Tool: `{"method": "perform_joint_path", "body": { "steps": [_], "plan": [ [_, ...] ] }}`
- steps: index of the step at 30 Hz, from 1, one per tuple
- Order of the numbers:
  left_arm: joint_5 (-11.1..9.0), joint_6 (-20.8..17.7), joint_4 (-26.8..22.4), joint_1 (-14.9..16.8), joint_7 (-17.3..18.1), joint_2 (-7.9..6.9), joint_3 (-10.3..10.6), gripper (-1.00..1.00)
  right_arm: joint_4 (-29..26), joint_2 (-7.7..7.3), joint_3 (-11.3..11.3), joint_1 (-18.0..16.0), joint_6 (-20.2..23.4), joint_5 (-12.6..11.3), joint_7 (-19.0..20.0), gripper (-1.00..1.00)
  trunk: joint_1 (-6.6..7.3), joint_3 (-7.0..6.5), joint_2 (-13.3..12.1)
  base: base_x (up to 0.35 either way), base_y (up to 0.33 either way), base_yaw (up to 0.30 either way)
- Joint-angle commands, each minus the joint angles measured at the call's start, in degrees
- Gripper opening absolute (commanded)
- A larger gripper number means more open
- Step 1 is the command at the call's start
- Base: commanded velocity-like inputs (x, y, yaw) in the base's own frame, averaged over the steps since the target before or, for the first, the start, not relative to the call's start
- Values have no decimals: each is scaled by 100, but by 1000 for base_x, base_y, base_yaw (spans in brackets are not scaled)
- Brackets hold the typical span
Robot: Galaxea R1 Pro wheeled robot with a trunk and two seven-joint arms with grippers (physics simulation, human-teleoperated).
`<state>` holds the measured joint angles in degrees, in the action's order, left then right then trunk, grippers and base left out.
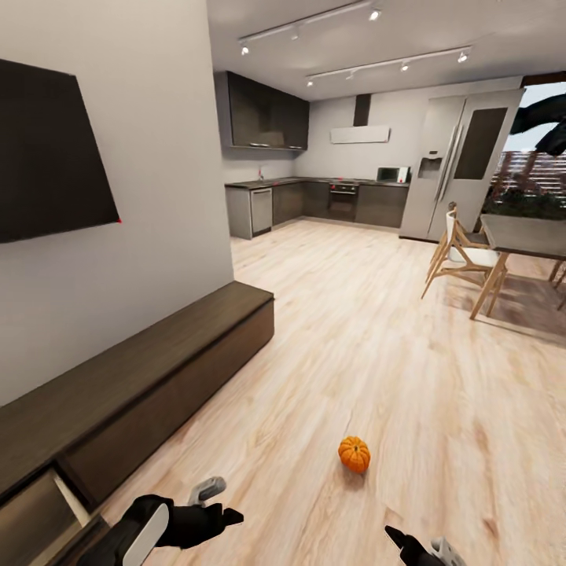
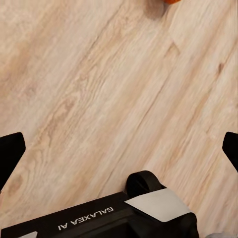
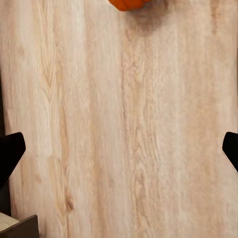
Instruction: Place each of the two pumpkins and all three candles from the living room inside a cabinet in the living room (use any cabinet), then make sure every cabinet is closed, and position the cauldron so it is next to a table in the living room.
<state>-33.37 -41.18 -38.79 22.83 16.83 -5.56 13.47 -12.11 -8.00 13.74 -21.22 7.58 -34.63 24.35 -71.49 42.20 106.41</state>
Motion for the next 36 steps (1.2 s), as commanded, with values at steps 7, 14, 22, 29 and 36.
{"method": "perform_joint_path", "body": {
  "steps": [7, 14, 22, 29, 36],
  "plan": [
    [-2, -13, -6, 2, -2, -2, 15, 100, -2, 1, 23, -5, 51, -41, 17, 100, -3, 5, 2, 323, 0, -280],
    [115, 21, 217, 2, 0, 2, 13, 100, -6, 20, 20, -5, 74, -24, -21, 100, -3, 5, 2, 324, 0, -280],
    [138, 224, 326, 2, 12, 3, 11, 100, -7, 5, 14, -2, 61, -27, 16, 100, -3, 5, 2, 324, 0, -133],
    [138, 232, 328, 2, 13, 3, 7, 100, -8, 2, 14, -2, 60, -28, 17, 100, -3, 5, 2, 314, 0, -4],
    [138, 233, 328, 2, 13, 3, 7, 100, -5, -1, 14, 0, 59, -29, 22, 100, -3, 5, 2, 182, -1, 0]
  ]
}}
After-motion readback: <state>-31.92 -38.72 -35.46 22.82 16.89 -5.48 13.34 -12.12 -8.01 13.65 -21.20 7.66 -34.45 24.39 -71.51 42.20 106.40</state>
